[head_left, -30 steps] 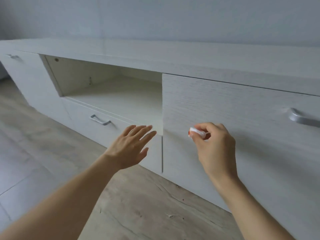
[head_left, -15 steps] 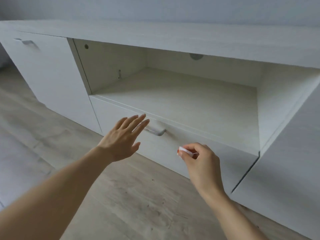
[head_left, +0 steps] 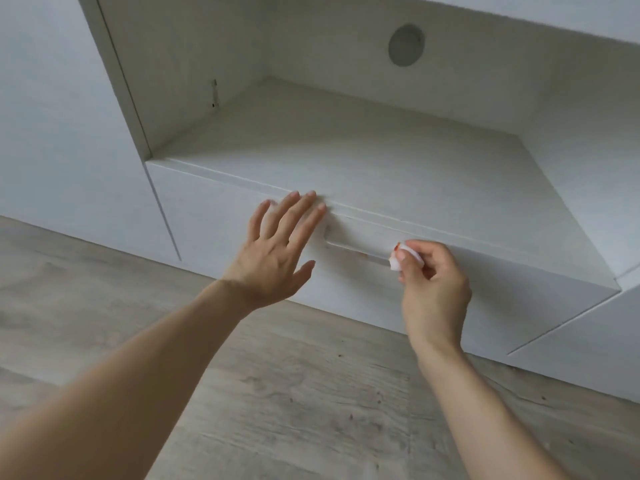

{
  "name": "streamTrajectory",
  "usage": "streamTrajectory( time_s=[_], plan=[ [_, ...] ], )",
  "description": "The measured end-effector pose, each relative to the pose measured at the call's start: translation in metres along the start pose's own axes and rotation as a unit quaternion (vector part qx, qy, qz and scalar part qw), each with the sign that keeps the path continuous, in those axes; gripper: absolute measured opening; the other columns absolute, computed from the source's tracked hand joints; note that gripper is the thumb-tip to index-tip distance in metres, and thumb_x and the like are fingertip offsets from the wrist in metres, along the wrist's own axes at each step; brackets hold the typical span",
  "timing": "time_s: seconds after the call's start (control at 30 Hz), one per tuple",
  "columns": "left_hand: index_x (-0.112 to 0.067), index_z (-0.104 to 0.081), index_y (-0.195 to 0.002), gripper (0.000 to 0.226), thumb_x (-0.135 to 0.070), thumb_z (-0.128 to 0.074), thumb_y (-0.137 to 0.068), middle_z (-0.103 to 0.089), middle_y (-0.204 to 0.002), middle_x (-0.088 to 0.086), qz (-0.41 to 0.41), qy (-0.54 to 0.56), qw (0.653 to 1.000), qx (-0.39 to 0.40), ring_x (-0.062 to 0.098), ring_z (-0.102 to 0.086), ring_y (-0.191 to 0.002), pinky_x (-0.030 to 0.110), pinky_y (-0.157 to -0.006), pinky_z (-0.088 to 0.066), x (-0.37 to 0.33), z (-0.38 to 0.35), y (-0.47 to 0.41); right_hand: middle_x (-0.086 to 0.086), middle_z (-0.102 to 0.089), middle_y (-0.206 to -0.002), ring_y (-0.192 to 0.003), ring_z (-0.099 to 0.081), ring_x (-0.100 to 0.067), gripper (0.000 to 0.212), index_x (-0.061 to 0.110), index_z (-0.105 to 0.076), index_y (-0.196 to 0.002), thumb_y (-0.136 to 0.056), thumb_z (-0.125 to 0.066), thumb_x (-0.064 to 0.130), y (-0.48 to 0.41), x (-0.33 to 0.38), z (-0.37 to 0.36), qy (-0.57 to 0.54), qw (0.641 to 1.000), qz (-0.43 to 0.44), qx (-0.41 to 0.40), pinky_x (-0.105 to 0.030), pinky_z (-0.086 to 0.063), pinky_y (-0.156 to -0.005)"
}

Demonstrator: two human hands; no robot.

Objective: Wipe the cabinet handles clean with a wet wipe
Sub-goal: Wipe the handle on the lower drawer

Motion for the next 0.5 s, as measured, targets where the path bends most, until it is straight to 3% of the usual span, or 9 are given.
streamTrajectory(
  time_s=[0.1, 0.17, 0.33, 0.5],
  plan=[
    [-0.012, -0.02, -0.148, 0.076, -0.042, -0.046, -0.083, -0.023, -0.154, 0.01, 0.001, -0.005, 1.0, -0.022, 0.028, -0.015, -0.142, 0.045, -0.113, -0.004, 0.0, -0.005, -0.002, 0.002, -0.068, -0.09, -0.08, -0.066, -0.023, 0.016, 0.029, -0.067, -0.087, -0.086, -0.063, 0.014, -0.001, -0.004, 0.0, 0.012, 0.999, 0.027, -0.022, -0.026, -0.05, -0.079],
    [-0.011, -0.021, -0.147, 0.078, -0.043, -0.049, -0.082, -0.024, -0.153, 0.012, 0.009, -0.003, 0.999, -0.052, 0.029, -0.015, -0.142, 0.046, -0.113, -0.005, -0.002, -0.01, -0.003, 0.004, -0.063, -0.091, -0.079, -0.067, -0.021, 0.015, 0.025, -0.07, -0.093, -0.087, -0.064, 0.013, -0.002, -0.005, 0.002, 0.017, 0.998, 0.053, -0.031, -0.021, -0.049, -0.08],
    [-0.01, -0.022, -0.146, 0.079, -0.045, -0.051, -0.082, -0.019, -0.152, 0.011, 0.026, -0.011, 0.995, -0.093, 0.028, -0.012, -0.142, 0.049, -0.112, -0.006, -0.005, -0.016, -0.002, 0.006, -0.056, -0.088, -0.074, -0.058, 0.005, 0.015, 0.013, -0.072, -0.099, -0.085, -0.066, 0.012, 0.004, -0.007, 0.001, 0.055, 0.985, 0.155, -0.043, -0.002, -0.041, -0.072],
    [-0.009, -0.019, -0.147, 0.08, -0.045, -0.049, -0.082, -0.018, -0.152, 0.012, 0.02, -0.036, 0.997, -0.064, 0.03, -0.015, -0.142, 0.049, -0.112, -0.005, -0.005, -0.007, -0.001, 0.001, -0.06, -0.091, -0.074, -0.06, -0.011, 0.014, 0.011, -0.072, -0.096, -0.082, -0.069, 0.012, 0.006, -0.01, -0.001, 0.038, 0.986, 0.149, -0.065, -0.007, -0.044, -0.071]
  ],
)
Point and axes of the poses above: each hand's wrist, its own y-axis away from the middle knuckle, its own z-axis out of the back of the hand, x = y × z, the point moved 5 cm from there along -y, towards the middle knuckle
